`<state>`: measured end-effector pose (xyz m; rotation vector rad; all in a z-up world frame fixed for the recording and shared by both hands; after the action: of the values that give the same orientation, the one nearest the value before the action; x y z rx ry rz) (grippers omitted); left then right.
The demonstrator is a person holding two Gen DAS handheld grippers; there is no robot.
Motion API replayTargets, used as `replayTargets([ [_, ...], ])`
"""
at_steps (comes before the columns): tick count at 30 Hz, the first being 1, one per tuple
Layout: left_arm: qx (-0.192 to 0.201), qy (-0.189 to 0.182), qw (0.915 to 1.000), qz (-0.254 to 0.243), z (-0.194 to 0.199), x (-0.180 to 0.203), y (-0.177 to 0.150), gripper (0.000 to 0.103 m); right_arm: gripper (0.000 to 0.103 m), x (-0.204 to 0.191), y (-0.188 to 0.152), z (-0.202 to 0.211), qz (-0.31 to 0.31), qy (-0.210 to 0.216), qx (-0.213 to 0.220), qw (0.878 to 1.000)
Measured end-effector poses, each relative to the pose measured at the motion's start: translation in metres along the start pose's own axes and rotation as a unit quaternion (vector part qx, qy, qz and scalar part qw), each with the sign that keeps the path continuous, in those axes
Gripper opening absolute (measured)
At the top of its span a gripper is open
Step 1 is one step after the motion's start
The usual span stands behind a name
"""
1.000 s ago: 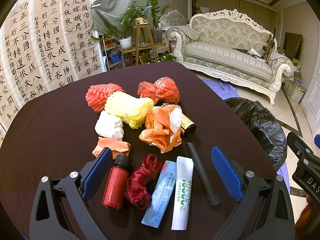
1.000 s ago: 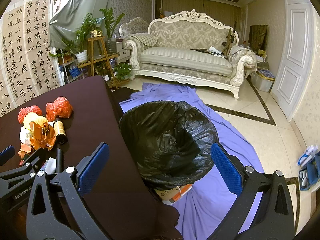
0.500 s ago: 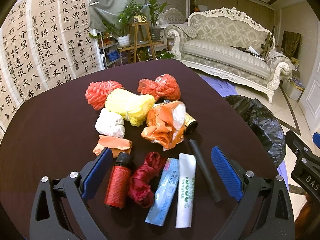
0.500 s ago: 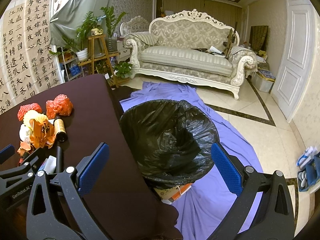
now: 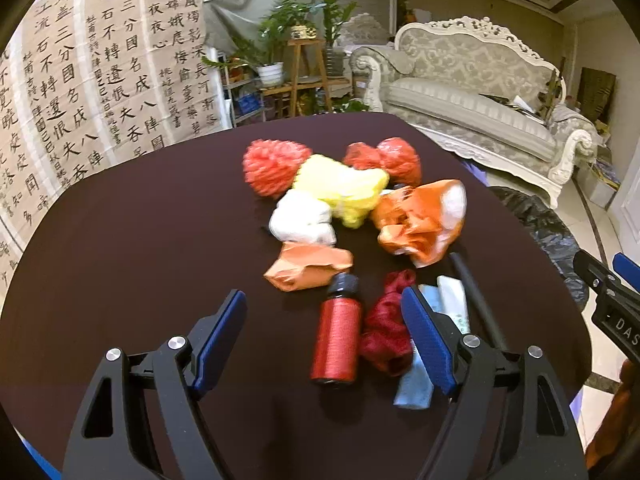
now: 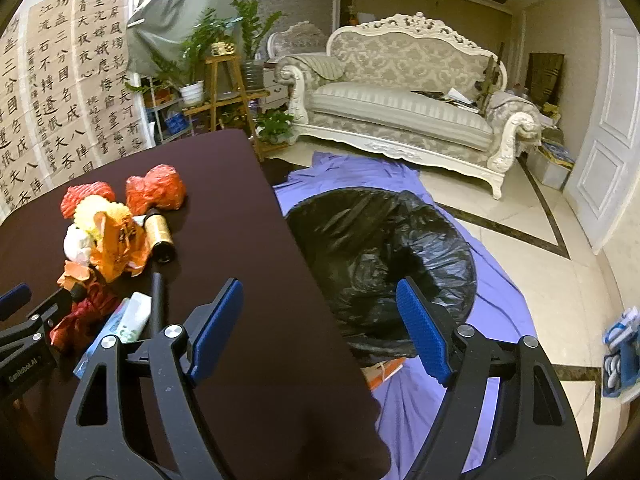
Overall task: Collect trash
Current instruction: 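Grasp the red bottle with the left tool while the right tool grasps the red ribbon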
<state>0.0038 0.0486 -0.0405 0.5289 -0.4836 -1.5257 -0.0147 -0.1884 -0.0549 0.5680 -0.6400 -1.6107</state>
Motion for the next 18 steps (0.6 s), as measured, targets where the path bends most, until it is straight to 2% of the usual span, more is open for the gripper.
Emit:
replayTargets([
  [3, -0.005, -0.005, 1.0, 0.002, 0.0, -0.001, 0.0, 0.077, 0.077, -0.001, -0.004, 0.002, 0.004, 0.004, -0.003, 1.0],
  [11, -0.017, -0.011, 0.9997, 0.009, -0.003, -0.006, 0.004, 0.077, 0.077, -0.011, 0.01, 0.0, 0.003, 0.005, -0.009, 1.0],
  [18, -0.029, -0.005, 0.9995, 0.009, -0.008, -0.016, 0.007, 0.068, 0.077, -0.018, 0.014, -0.005, 0.007, 0.012, -0.016, 1.0],
])
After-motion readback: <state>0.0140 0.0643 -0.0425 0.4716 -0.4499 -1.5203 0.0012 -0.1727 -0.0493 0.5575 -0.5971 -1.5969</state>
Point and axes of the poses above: each gripper's, at about its wrist camera, not at the fingertips, and z roughly against the way its jaws point, x to its right, y to its top, the point moved 3 cm from there along -z, roughly the way its jaws point, and after that the axes turned 8 degrees about -x, right-handed, at the moved point
